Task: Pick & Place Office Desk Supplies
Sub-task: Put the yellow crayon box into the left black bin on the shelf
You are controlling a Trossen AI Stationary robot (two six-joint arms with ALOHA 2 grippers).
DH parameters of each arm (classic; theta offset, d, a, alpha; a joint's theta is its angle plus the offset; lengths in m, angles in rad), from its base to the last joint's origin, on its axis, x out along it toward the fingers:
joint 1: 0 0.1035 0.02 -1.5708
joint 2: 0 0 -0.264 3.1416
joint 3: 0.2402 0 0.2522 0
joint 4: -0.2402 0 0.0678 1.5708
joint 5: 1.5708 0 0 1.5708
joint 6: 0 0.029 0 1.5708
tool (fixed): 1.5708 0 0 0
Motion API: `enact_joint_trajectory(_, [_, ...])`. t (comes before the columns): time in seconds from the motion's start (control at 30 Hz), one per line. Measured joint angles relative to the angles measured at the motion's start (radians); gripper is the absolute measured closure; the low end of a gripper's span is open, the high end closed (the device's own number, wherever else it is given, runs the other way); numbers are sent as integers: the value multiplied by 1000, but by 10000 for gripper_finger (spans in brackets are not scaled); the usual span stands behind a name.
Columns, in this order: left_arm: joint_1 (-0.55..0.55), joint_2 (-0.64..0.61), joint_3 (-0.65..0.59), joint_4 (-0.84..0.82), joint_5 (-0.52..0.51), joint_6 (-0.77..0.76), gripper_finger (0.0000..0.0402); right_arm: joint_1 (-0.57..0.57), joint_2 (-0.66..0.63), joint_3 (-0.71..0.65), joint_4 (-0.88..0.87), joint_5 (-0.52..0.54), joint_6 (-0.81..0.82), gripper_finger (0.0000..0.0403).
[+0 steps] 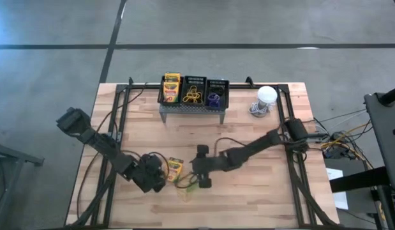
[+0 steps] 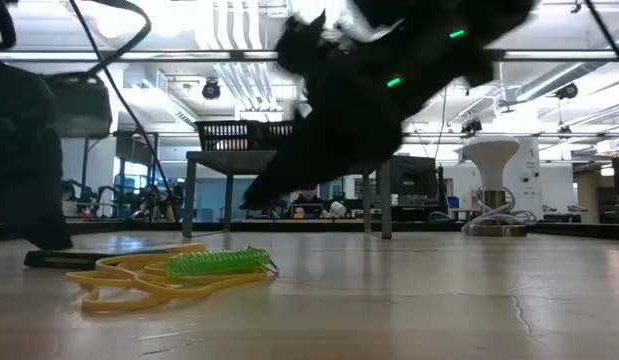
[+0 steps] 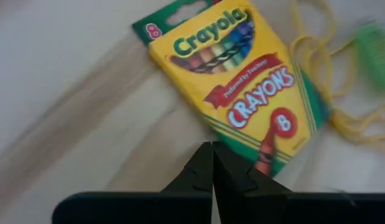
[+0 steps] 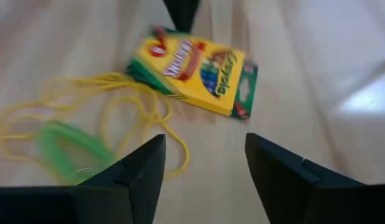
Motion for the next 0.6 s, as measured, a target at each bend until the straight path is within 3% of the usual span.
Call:
enact_joint_trajectory(0.13, [0, 31, -105, 331, -43, 46, 398, -43, 83, 136, -219, -114, -1, 169])
enact_joint_trajectory(0.27, [25, 115, -146, 550, -82, 109, 399, -70, 138, 238, -349, -137, 22, 169])
enact_joint_trajectory(0.4, [44, 184, -118, 589, -125, 156, 399, -81, 156, 273, -394, -153, 40, 176])
enact_joint_trajectory(0.6, [50, 193, -86, 588, -139, 237, 399, -90, 132, 278, -448, -143, 38, 179])
